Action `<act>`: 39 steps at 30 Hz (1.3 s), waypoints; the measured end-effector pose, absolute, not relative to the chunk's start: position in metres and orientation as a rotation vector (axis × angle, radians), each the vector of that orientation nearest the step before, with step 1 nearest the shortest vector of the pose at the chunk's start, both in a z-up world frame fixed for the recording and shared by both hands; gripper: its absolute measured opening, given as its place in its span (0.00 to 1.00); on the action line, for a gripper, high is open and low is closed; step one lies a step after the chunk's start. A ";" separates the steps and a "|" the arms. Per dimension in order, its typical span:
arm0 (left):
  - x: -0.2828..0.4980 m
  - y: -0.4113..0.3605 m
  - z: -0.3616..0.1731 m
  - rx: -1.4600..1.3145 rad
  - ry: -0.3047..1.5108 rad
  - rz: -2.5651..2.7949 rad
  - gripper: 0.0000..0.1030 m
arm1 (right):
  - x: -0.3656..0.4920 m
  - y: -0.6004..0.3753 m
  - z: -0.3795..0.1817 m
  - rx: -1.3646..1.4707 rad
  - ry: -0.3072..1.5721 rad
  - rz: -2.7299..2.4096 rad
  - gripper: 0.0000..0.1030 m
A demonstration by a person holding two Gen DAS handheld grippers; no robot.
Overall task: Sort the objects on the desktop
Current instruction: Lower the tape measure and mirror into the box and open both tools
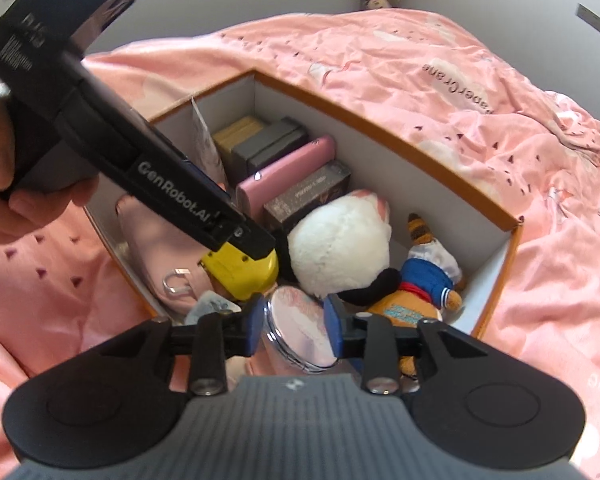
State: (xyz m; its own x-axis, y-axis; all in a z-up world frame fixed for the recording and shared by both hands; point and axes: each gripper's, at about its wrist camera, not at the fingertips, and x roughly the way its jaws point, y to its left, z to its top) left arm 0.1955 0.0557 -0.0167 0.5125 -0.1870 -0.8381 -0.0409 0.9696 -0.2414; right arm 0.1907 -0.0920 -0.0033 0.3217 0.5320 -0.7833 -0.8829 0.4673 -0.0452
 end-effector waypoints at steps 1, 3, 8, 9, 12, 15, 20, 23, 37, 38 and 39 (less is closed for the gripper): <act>0.192 0.054 -0.010 -0.229 1.011 -0.084 0.66 | 0.189 -0.094 0.000 -0.498 0.787 0.978 0.35; 0.184 0.051 0.002 -0.209 0.965 -0.081 0.68 | 0.187 -0.097 0.009 -0.436 0.790 0.956 0.39; 0.162 0.044 0.030 -0.181 0.857 -0.074 0.71 | 0.177 -0.106 0.030 -0.278 0.786 0.858 0.45; 0.157 0.043 0.034 -0.181 0.837 -0.072 0.72 | 0.175 -0.107 0.034 -0.242 0.787 0.839 0.46; 0.143 0.041 0.042 -0.180 0.784 -0.053 0.73 | 0.169 -0.112 0.039 -0.139 0.784 0.768 0.49; 0.130 0.040 0.045 -0.188 0.740 -0.026 0.76 | 0.159 -0.115 0.038 -0.090 0.763 0.687 0.49; 0.108 0.032 0.043 -0.109 0.669 0.066 0.81 | 0.143 -0.120 0.031 -0.018 0.749 0.597 0.53; 0.097 0.032 0.037 -0.107 0.646 0.108 0.81 | 0.135 -0.118 0.025 -0.016 0.746 0.555 0.53; 0.081 0.042 -0.004 -0.126 0.646 0.208 0.81 | 0.121 -0.113 -0.004 -0.045 0.756 0.523 0.54; 0.081 0.042 -0.006 -0.125 0.649 0.209 0.81 | 0.121 -0.113 -0.006 -0.043 0.757 0.524 0.54; 0.082 0.042 -0.008 -0.122 0.653 0.208 0.81 | 0.121 -0.113 -0.007 -0.046 0.757 0.524 0.55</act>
State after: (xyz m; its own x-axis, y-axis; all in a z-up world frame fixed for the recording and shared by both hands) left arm 0.0817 0.0418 -0.0077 0.7743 0.1535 -0.6139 -0.2303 0.9720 -0.0474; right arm 0.1207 -0.1127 -0.0073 0.6054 0.4369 -0.6653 -0.4691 0.8711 0.1452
